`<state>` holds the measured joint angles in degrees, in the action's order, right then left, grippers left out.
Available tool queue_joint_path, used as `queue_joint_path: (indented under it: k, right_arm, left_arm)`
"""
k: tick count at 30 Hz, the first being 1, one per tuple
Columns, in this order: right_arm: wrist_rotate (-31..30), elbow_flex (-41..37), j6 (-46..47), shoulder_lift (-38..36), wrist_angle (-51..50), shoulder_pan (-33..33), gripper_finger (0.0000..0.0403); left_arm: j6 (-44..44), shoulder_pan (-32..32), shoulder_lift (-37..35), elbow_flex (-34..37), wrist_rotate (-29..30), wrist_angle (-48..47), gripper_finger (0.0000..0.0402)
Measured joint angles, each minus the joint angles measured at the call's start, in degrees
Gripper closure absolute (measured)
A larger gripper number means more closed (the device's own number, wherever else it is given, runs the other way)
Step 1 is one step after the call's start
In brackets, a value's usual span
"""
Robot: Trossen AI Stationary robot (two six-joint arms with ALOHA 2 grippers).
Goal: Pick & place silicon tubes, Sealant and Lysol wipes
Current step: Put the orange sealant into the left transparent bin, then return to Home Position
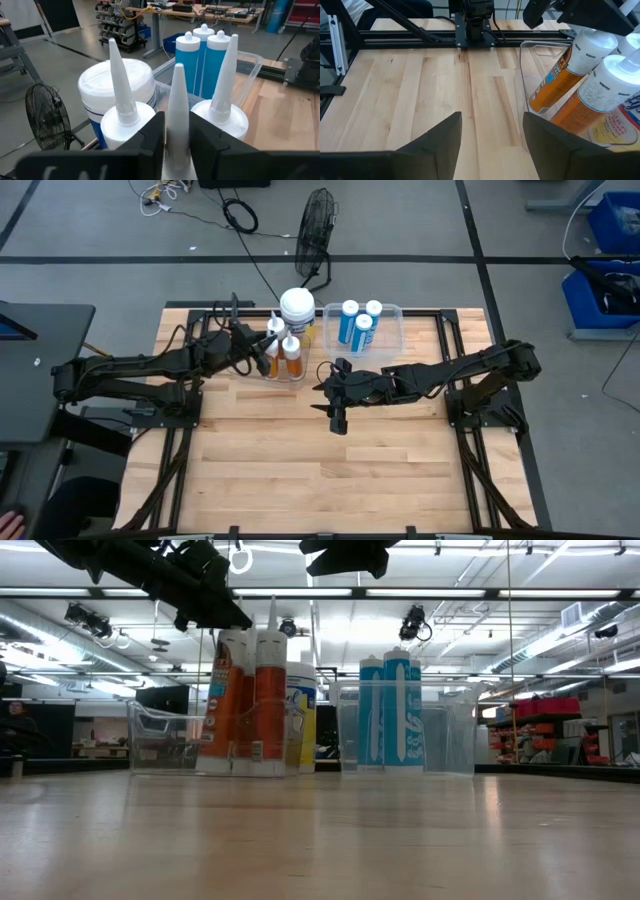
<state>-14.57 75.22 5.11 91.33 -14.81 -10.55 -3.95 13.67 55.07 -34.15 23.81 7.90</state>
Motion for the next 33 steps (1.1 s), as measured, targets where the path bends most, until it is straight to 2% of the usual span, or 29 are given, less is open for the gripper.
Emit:
queue_joint_path:
  k: [8, 14, 24, 29, 32, 33]
  right_arm:
    - [0.0, 0.0, 0.08, 0.0, -0.42, 0.0, 0.0188]
    - [0.0, 0.0, 0.19, 0.0, -0.48, 0.0, 0.0188]
    - [0.0, 0.0, 0.41, 0.04, -1.25, 0.0, 0.0188]
    - [-0.02, -0.02, 0.22, -0.18, -1.18, 0.0, 0.0188]
    - [0.03, -0.02, 0.05, -0.26, -0.69, 0.0, 0.0193]
    - [0.19, -0.02, 0.03, -0.26, -0.79, 0.0, 0.0199]
  left_arm:
    - [-5.13, -0.02, 0.02, 0.0, -0.06, -2.44, 0.0288]
    - [-5.45, -0.02, -0.16, 0.0, 0.0, -2.24, 0.0268]
    - [-2.88, -0.02, -8.9, -3.0, 0.18, -3.54, 0.0194]
    - [-3.01, -0.26, -13.7, -5.11, -5.68, -3.45, 0.0173]
    - [-4.42, -1.1, -16.29, -6.34, -9.74, -3.42, 0.0173]
    - [-4.49, -1.52, -16.86, -6.63, -12.67, -3.41, 0.0177]
